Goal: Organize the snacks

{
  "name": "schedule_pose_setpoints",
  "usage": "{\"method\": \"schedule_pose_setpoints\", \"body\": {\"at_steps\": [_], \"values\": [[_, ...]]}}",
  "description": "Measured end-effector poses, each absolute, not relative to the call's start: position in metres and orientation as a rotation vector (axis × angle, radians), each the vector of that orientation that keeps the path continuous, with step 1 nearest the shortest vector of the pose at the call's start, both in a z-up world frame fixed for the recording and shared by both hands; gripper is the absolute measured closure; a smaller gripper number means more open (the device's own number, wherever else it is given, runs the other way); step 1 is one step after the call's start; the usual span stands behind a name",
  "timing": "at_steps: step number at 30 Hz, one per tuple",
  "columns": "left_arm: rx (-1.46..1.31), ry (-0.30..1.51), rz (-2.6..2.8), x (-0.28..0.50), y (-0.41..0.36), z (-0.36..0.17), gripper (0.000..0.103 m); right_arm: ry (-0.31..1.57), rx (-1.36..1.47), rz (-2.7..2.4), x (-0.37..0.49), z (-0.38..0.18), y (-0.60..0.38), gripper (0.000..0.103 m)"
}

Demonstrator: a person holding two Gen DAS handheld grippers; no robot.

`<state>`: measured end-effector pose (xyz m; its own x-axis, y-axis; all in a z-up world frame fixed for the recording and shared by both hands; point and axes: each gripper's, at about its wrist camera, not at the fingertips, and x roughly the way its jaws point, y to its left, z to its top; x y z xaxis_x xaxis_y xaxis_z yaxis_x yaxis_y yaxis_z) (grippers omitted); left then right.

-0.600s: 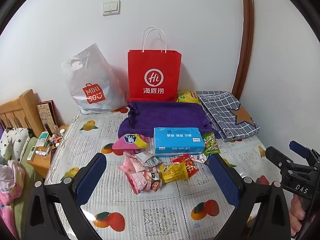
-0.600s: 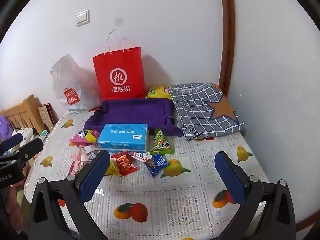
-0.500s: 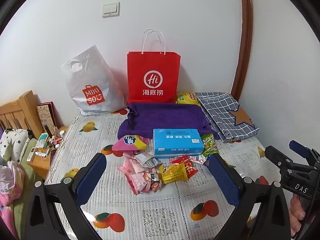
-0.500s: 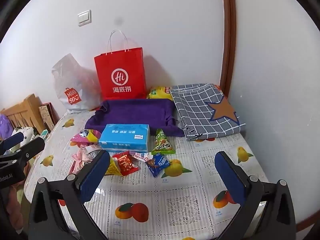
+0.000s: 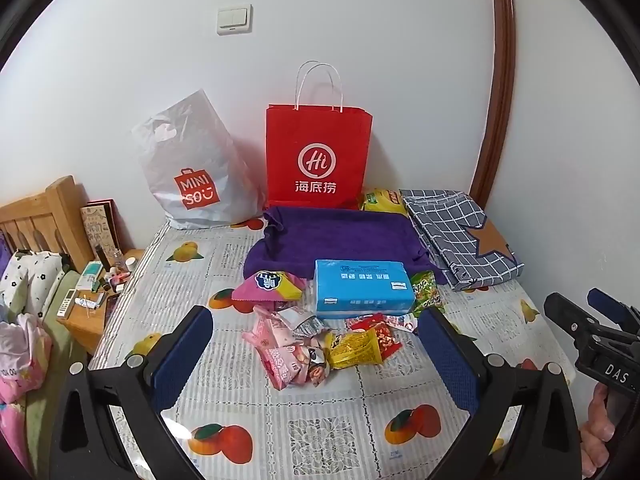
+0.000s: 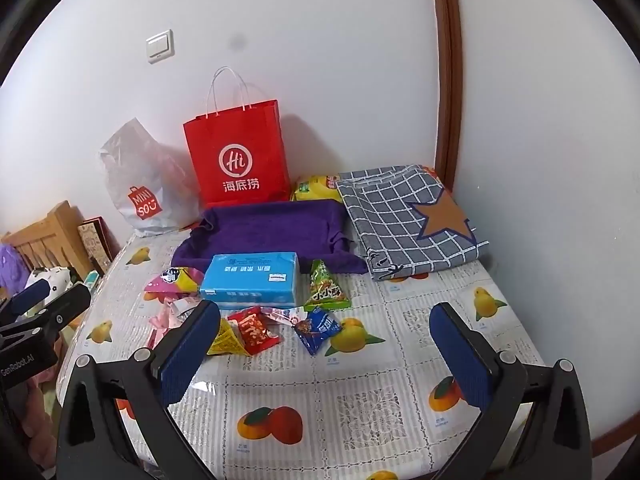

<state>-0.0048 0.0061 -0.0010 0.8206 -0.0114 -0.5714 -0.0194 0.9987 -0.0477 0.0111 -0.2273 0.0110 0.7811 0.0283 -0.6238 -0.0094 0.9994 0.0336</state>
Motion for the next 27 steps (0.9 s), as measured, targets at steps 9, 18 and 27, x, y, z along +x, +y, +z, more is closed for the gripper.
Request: {"method": "schedule_pose_setpoints", "body": {"at_steps": [9, 18, 27], "values": [[-0.069, 0.607, 0.013, -0.005, 0.009, 0.000, 0.000, 0.664, -0.004, 0.024, 0.008, 0.015, -0.222, 0.000], [-0.074, 0.610, 0.015, -0.005, 0.010, 0.000, 0.000, 0.640, 0.013, 0.041, 0.004, 0.019, -0.221, 0.000], [-0.070, 0.608, 0.019, -0.007, 0.010, -0.002, 0.000, 0.638, -0.032, 0.026, 0.006, 0.018, -0.216, 0.000]]}}
